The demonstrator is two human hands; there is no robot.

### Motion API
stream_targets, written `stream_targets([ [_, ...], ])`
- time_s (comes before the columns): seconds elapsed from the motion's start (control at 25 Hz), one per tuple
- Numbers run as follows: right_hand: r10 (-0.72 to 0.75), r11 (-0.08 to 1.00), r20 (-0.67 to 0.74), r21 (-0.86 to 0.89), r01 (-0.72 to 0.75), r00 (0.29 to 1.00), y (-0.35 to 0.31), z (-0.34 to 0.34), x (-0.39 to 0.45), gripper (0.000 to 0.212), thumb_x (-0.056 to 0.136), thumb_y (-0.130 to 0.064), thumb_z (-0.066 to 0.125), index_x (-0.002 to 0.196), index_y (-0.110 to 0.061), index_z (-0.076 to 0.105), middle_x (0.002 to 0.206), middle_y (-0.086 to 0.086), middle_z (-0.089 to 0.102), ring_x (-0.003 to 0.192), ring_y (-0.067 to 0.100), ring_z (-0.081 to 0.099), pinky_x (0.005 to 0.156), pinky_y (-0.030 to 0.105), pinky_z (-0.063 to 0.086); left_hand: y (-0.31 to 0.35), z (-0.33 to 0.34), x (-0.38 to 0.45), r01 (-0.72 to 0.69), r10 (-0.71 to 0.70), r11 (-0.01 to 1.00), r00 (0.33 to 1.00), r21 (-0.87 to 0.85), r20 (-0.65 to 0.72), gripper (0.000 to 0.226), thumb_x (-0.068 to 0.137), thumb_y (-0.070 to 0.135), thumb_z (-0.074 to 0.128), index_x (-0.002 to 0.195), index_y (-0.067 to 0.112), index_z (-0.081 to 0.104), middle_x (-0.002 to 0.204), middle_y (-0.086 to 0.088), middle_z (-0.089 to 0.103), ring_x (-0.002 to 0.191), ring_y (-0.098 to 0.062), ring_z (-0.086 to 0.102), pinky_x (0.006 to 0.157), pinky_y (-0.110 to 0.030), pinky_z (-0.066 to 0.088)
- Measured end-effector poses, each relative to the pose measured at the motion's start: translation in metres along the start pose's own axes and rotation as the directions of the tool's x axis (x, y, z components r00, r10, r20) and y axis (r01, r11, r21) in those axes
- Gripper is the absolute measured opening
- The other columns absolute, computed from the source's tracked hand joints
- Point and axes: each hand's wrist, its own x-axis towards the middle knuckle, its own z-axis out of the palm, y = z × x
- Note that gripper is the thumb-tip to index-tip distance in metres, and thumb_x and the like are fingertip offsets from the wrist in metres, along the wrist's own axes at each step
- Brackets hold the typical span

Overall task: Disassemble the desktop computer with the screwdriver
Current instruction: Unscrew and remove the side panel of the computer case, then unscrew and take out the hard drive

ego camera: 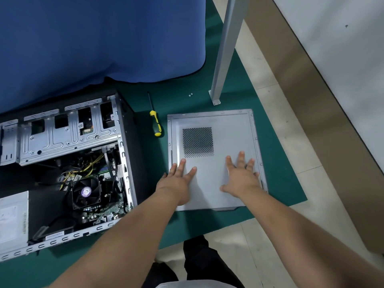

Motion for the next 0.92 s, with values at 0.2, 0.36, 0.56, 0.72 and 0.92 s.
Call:
stream_targets([
  [0.2, 0.011, 1.0, 0.024, 0.013, -0.012, 1.0, -0.003, -0.002, -0.004, 0.115, 0.09, -0.046, 0.072, 0.161, -0.032, -0.016, 0.161, 0.01, -0.04, 0.151, 0.046, -0.022, 0.123, 0.061, 0.017, 0.004, -0.026, -0.007, -0.003, 0.002, 1.0, 0.998, 0.017, 0.06, 0.09, 0.091, 0.005, 0.039, 0.163, 0.043, 0.002, 0.17, 0.003, -0.021, 0.159, -0.027, -0.003, 0.122, -0.051, 0.028],
  [0.36, 0.002, 0.991, 0.041, 0.131, -0.008, 0.999, 0.009, -0.01, -0.012, 0.101, 0.092, -0.049, 0.067, 0.163, -0.037, -0.004, 0.166, -0.002, -0.031, 0.156, 0.035, -0.017, 0.126, 0.051, 0.012, -0.015, -0.042, -0.041, -0.192, 0.175, 0.976, 0.973, -0.101, -0.152, 0.058, 0.099, 0.019, 0.041, 0.155, 0.033, 0.039, 0.168, 0.005, 0.024, 0.148, -0.025, 0.036, 0.108, -0.046, 0.047],
  [0.56, -0.112, 0.902, -0.099, 0.408, 0.143, 0.989, -0.074, -0.041, -0.036, 0.067, 0.097, -0.052, 0.061, 0.153, -0.02, 0.045, 0.157, 0.0, 0.045, 0.139, 0.021, 0.048, 0.11, 0.029, 0.04, -0.138, -0.033, -0.111, -0.366, 0.099, 0.926, 0.478, -0.095, -0.873, 0.037, 0.095, 0.02, 0.051, 0.13, 0.021, 0.064, 0.124, 0.001, 0.069, 0.116, -0.023, 0.062, 0.099, -0.044, 0.053],
  [0.72, -0.356, 0.782, -0.131, 0.5, 0.372, 0.925, -0.221, -0.051, -0.071, 0.08, 0.096, -0.062, 0.054, 0.162, -0.032, 0.021, 0.163, -0.007, 0.037, 0.143, 0.019, 0.044, 0.108, 0.031, 0.037, -0.26, -0.035, -0.127, 0.031, -0.14, 0.987, 0.665, -0.16, -0.734, 0.065, 0.095, 0.019, 0.06, 0.154, 0.034, 0.04, 0.162, -0.005, 0.036, 0.149, -0.039, 0.031, 0.121, -0.056, 0.028],
  [0.92, -0.185, 0.896, -0.184, 0.372, 0.243, 0.965, -0.307, -0.045, -0.075, 0.085, 0.097, -0.008, 0.05, 0.161, -0.013, -0.006, 0.151, 0.02, 0.043, 0.115, 0.035, 0.06, 0.077, 0.036, 0.048, -0.322, -0.057, -0.114, 0.085, -0.059, 0.996, 0.818, 0.019, -0.573, 0.121, 0.082, -0.02, 0.047, 0.153, 0.062, -0.006, 0.172, 0.01, -0.012, 0.157, -0.04, -0.007, 0.123, -0.067, 0.008],
])
